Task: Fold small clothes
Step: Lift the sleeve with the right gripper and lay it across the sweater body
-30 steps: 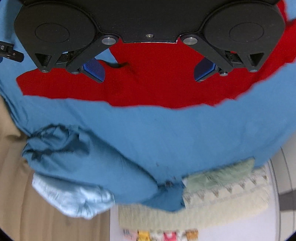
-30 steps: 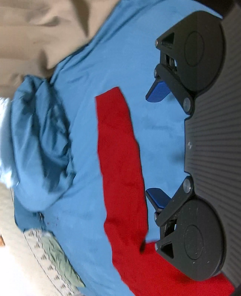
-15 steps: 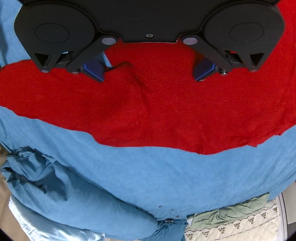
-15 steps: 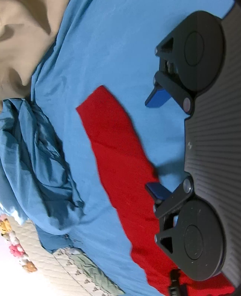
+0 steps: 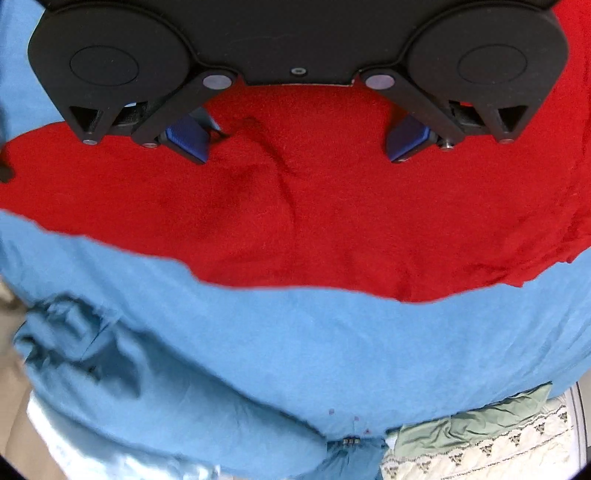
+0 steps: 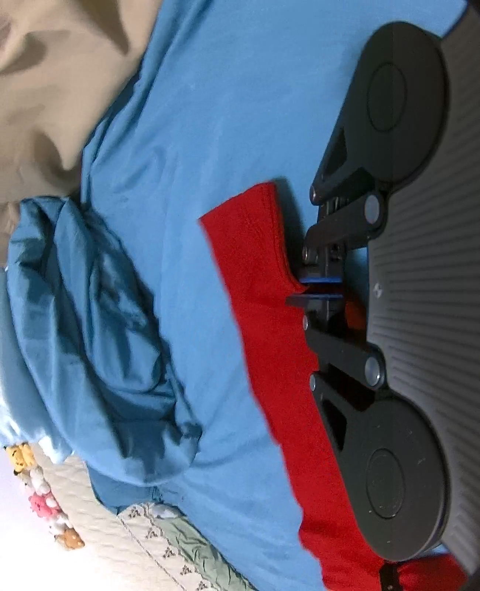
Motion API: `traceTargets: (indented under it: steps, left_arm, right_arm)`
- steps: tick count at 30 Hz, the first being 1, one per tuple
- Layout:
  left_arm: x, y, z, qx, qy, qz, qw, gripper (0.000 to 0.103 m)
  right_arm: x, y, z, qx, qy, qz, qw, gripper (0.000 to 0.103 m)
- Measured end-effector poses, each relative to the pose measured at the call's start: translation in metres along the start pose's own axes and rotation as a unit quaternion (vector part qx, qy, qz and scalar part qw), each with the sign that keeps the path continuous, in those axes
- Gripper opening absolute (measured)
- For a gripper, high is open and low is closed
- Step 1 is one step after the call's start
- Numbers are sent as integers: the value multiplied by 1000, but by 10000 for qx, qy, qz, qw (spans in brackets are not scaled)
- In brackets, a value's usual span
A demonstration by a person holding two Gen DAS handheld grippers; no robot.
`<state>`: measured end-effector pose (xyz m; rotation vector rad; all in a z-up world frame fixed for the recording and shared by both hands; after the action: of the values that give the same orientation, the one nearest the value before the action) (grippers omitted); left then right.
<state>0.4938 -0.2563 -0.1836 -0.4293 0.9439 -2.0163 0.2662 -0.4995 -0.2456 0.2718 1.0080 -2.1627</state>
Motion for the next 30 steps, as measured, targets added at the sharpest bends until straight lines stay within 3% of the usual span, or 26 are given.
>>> traceTargets:
  steps: [5,9,13,17,20,22,27,29,30]
  left_arm:
    - [-29,-49,6,393,62,372,9985,103]
    - [-74,-88,6,615,-250,553,9963,103]
    - [-125,-123,-8,736,-507,852,9923,103]
    - [-175,-143,-38,740,-742,1168,9876,103]
    - [-202,-142,-65,621,-988,1266,9851,103]
    - [-213,-137,-83,458,-1102,1293,9844,103]
    - [-226,-133,-113,362,-1161,1260,9845,103]
    - [-225,-131,-114,396,-1150,1192,9854,103]
    - [-222,-130,-113,410,-1128,1157,9860,103]
  right_arm:
    - [-61,-25,12,114,-309,511,9982,20]
    - [-151,-54,6,131,-800,1364,9873,20]
    - [-258,-85,-36,-100,-1362,2511,9583,20]
    - [-350,-93,-131,-889,-2143,3384,9120,20]
    - [-384,-79,-218,-1531,-2745,3326,8891,20]
    - [-387,-68,-262,-1809,-2937,3148,8843,20]
    - [-377,-61,-292,-1909,-2999,3112,8813,22]
    - [-373,-62,-285,-1913,-3059,3187,8765,37]
    - [-370,-66,-281,-1924,-3103,3205,8741,59]
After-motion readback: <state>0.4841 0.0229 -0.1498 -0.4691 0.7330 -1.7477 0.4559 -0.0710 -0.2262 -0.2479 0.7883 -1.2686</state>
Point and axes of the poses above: each gripper's, at about its wrist camera, not at the fingertips, and y roughly the way its jaws point, x to its right, z to its top, the point moved 4 cm from there along y, roughly the way its jaws point, and after that the axes turned 13 degrees about y, right-handed, at the moved point
